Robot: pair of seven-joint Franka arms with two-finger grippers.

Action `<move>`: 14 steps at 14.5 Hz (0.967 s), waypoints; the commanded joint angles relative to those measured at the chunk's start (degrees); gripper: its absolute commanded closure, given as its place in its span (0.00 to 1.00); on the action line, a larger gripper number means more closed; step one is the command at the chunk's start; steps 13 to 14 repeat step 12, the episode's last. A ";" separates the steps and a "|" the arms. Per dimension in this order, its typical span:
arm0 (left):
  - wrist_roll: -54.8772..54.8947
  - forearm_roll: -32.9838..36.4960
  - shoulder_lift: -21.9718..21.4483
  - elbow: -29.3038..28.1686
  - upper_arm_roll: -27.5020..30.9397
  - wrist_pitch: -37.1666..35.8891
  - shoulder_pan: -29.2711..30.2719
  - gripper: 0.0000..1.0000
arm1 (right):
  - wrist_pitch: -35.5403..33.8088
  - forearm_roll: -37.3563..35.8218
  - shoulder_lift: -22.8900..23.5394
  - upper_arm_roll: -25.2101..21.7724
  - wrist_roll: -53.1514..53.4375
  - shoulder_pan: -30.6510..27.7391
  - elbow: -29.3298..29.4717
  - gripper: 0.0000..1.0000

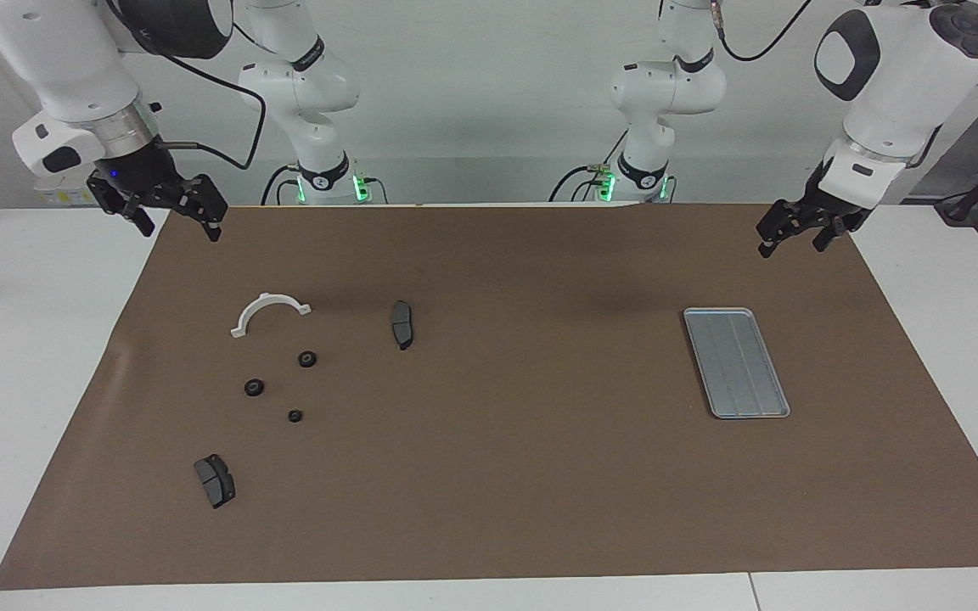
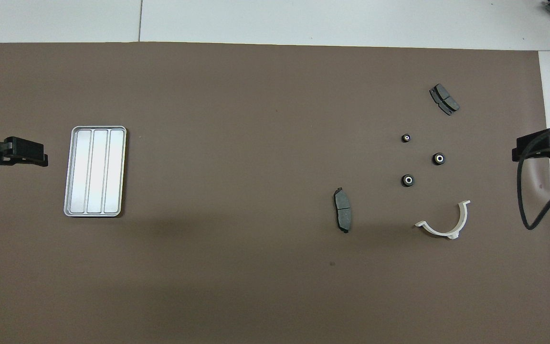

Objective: Place bearing gear from tray to pile

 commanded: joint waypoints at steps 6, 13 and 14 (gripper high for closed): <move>0.34 0.98 -1.88 -2.16 -0.27 0.88 0.43 0.00 | -1.26 -0.18 0.09 0.90 -1.50 -0.14 1.67 0.00; 0.34 0.98 -1.88 -2.16 -0.27 0.88 0.43 0.00 | -0.91 0.26 -0.17 0.90 -1.41 -0.05 0.89 0.00; 0.34 0.98 -1.88 -2.16 -0.27 0.88 0.43 0.00 | -0.91 0.26 -0.17 0.90 -1.41 -0.05 0.89 0.00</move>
